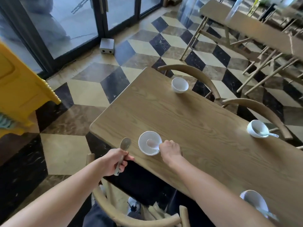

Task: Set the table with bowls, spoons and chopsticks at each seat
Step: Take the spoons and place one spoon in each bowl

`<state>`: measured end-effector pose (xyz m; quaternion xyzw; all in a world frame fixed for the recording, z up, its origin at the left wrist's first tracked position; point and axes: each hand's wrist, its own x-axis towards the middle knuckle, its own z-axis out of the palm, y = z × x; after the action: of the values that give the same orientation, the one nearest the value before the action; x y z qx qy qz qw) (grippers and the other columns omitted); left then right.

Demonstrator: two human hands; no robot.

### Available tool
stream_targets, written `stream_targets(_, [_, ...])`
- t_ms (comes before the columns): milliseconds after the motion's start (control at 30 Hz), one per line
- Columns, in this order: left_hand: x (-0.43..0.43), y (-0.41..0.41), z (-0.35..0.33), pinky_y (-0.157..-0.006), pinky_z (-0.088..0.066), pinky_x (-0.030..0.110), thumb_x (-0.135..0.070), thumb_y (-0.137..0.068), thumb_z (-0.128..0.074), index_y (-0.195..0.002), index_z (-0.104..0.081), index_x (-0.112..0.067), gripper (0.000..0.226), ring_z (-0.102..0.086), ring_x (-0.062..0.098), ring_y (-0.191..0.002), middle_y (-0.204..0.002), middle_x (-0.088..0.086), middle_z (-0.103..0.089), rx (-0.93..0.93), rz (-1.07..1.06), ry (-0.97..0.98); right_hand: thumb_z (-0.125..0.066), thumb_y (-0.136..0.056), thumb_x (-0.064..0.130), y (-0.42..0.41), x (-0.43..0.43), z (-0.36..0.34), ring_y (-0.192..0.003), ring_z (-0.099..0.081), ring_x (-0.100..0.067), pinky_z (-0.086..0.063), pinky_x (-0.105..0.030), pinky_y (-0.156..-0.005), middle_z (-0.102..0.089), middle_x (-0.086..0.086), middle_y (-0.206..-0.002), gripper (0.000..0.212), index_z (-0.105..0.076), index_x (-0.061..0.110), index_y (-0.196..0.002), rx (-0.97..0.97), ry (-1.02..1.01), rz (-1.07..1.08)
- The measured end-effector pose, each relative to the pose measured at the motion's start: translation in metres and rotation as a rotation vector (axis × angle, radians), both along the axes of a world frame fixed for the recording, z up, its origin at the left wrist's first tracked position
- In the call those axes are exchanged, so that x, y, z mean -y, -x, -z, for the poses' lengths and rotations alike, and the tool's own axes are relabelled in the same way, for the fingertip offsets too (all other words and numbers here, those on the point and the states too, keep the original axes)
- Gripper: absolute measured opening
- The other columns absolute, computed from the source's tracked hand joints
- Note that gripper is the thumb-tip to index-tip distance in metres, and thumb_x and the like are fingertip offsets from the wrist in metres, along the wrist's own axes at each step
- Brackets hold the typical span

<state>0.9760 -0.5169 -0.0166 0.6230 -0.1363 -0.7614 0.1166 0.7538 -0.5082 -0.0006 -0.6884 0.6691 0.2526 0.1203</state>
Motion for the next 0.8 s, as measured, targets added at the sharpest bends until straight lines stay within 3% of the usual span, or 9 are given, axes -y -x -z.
stream_targets(267, [0.045, -0.036, 0.018, -0.035, -0.030, 0.019, -0.012, -0.102, -0.043, -0.102, -0.052, -0.003, 0.013, -0.041, 0.013, -0.047, -0.075, 0.010, -0.075, -0.020, 0.106, -0.037, -0.046, -0.090, -0.007, -0.020, 0.015, 0.006, -0.113, -0.054, -0.031, -0.045, -0.036, -0.087, -0.058, -0.012, -0.120, 0.033, -0.061, 0.009, -0.115, -0.087, -0.049, 0.051])
stream_targets(433, [0.062, -0.051, 0.018, -0.036, -0.031, 0.018, -0.010, -0.101, -0.043, -0.094, -0.049, -0.007, 0.010, -0.041, 0.014, -0.049, -0.063, 0.009, -0.071, -0.002, 0.137, -0.033, -0.047, -0.088, -0.010, -0.026, 0.017, 0.006, -0.113, -0.052, -0.031, -0.044, -0.036, -0.088, -0.057, -0.013, -0.120, 0.036, -0.061, 0.005, -0.118, -0.105, -0.058, 0.085])
stream_targets(633, [0.072, -0.060, 0.031, -0.034, -0.033, 0.019, -0.012, -0.099, -0.047, -0.103, -0.051, -0.005, 0.009, -0.044, 0.013, -0.043, -0.075, 0.010, -0.067, 0.024, 0.166, -0.038, -0.048, -0.088, -0.007, -0.035, 0.016, 0.011, -0.110, -0.053, -0.030, -0.043, -0.035, -0.085, -0.058, -0.011, -0.117, 0.032, -0.063, 0.007, -0.113, -0.083, -0.039, 0.105])
stream_targets(800, [0.070, -0.064, 0.026, -0.034, -0.032, 0.019, -0.012, -0.100, -0.047, -0.094, -0.057, -0.001, 0.016, -0.042, 0.015, -0.051, -0.078, 0.010, -0.065, 0.036, 0.186, -0.031, -0.049, -0.088, -0.006, -0.039, 0.014, 0.014, -0.109, -0.051, -0.030, -0.038, -0.034, -0.080, -0.057, -0.011, -0.116, 0.028, -0.064, 0.005, -0.110, -0.064, -0.003, 0.136])
